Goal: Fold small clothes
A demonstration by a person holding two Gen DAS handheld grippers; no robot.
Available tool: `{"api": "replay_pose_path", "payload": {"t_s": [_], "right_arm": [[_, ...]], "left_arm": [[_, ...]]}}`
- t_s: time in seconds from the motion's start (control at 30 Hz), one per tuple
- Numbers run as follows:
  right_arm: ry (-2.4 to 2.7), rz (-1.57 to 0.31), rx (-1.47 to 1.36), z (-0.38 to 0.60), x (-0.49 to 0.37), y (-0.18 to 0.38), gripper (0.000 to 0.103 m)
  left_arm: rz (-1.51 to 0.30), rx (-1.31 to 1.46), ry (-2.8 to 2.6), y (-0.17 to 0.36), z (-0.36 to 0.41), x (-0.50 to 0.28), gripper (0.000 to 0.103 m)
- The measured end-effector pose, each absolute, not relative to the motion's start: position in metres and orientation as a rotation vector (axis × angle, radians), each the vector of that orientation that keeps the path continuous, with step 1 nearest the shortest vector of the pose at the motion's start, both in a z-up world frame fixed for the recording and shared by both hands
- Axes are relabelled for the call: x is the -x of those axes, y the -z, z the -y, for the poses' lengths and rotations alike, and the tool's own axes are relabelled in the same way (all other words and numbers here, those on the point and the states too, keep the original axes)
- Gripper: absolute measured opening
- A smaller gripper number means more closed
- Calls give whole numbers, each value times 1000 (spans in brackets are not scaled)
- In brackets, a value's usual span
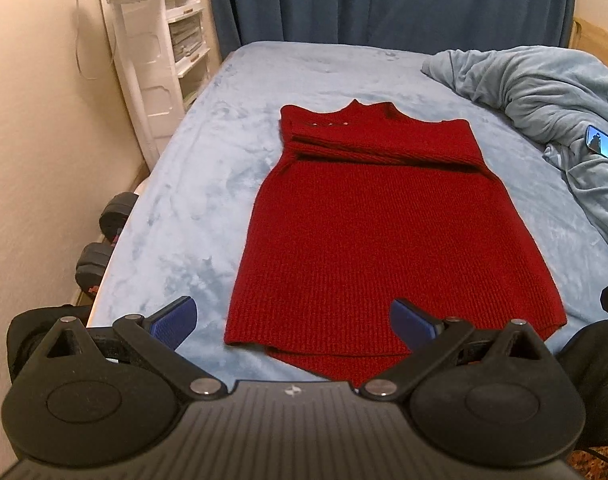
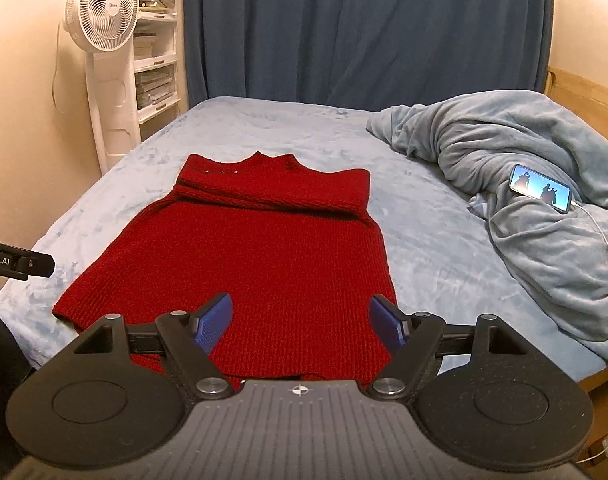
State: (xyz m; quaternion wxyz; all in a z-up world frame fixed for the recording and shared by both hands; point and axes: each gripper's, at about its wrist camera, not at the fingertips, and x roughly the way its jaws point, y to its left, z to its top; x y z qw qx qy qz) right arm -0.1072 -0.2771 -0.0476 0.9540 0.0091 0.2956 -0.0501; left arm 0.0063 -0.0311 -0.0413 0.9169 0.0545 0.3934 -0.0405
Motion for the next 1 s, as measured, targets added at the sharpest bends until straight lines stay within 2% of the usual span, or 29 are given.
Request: {"api": "replay_pose_path", "payload": {"t_s": [0.63,0.83,1.0], "right_arm": [[113,-677,-49,285,78,65,78],[178,-704,-118,323,46,85,81],[261,-817,-220,373,1,122,81]], "left_arm": [[-831,-147,60,59,30,-40,103],[-896,-168,-3,89,13,-89,103],[-918,-189,18,123,-5,-132,103]]}}
